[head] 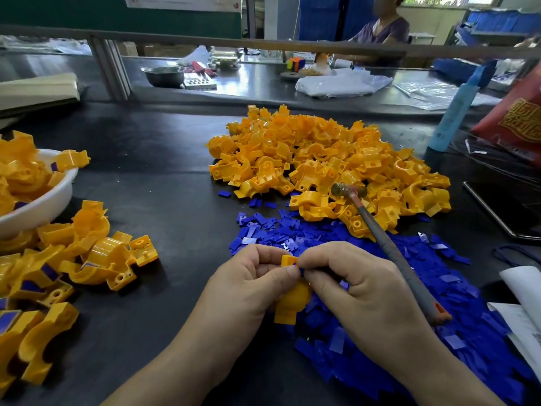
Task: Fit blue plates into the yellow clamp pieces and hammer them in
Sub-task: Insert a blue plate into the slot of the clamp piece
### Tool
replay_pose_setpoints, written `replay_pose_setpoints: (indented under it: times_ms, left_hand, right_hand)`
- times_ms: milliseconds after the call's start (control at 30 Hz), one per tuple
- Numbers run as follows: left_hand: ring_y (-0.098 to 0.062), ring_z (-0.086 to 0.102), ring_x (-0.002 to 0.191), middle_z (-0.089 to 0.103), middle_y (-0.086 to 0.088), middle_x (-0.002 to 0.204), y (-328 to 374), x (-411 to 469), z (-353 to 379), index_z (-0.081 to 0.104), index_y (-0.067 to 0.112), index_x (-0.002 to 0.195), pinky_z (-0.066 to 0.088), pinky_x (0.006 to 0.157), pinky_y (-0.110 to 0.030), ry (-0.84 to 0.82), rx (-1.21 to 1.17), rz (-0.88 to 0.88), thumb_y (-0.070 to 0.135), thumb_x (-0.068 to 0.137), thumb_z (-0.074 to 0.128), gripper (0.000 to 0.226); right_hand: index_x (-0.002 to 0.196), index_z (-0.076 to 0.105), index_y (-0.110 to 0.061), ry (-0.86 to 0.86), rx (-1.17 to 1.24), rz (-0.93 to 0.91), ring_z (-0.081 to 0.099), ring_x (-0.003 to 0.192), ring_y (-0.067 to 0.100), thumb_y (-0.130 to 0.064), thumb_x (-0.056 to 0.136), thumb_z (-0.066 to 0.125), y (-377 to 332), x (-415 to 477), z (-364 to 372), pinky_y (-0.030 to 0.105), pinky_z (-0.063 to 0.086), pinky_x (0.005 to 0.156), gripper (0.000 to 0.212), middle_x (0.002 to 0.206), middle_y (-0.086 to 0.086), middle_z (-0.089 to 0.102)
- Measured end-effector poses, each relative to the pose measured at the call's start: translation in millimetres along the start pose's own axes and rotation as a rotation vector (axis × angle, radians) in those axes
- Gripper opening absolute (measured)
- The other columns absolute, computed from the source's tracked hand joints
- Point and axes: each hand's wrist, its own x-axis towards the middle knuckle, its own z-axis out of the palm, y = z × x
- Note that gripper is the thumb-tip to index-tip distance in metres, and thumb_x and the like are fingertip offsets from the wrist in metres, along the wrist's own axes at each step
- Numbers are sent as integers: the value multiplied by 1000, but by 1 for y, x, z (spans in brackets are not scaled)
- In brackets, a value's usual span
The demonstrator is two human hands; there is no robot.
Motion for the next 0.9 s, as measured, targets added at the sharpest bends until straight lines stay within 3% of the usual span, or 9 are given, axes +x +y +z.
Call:
replay_pose_setpoints:
  times_ms: [133, 233, 467, 600, 733, 900]
  left_hand:
    - [-25, 74, 84, 76, -7, 92, -1, -1, 0, 74, 32, 92, 61, 70, -40, 1, -11, 6, 44, 71, 80, 25]
    - [-34, 72, 92, 75, -11, 97, -2, -1, -1, 74, 30, 97, 60, 76, -46, 5, -31, 15, 38, 74, 76, 25]
    - [-48, 64, 104, 69, -25, 105, -1, -1, -1, 74, 26, 100, 59, 78, -47, -27, -57, -41, 37, 73, 76, 30]
    - [-49, 64, 104, 69, -27, 106, -1, -2, 0, 74, 24, 100, 59, 79, -48, -53, -78, -59, 37, 75, 76, 28]
    - [-51, 62, 106, 68, -28, 108, 1, -3, -1, 74, 25, 102, 54, 88, -63, -55, -96, -52, 42, 72, 79, 35]
    - [-42, 64, 93, 66, -31, 107, 6, -7, 2, 74, 21, 102, 52, 86, -62, -76, -127, -31, 44, 67, 81, 42]
  right_hand:
    - [96, 71, -26, 40, -67, -133, 61, 97, 4, -14, 86, 65, -2, 1, 2, 15, 49, 81, 17, 95, -18, 64]
    - [92, 72, -23, 67, -3, -115, 61, 95, 6, -9, 85, 67, -3, 1, 3, 14, 50, 76, 17, 95, -15, 62]
    - [98, 68, -26, 106, -6, -97, 62, 94, 8, -11, 84, 69, -3, 2, 0, 19, 52, 73, 21, 94, -14, 63]
    - [102, 69, -22, 137, -25, -157, 63, 95, 7, -11, 85, 69, -3, 1, 1, 20, 53, 77, 20, 95, -11, 65]
    - [99, 68, -22, 163, 82, -88, 64, 92, 5, -17, 83, 68, -4, 0, -1, 15, 52, 74, 16, 91, -12, 67]
    - [95, 66, -30, 194, 214, -1, 65, 91, 5, -23, 79, 69, -7, -1, -1, 12, 52, 71, 17, 93, -15, 68]
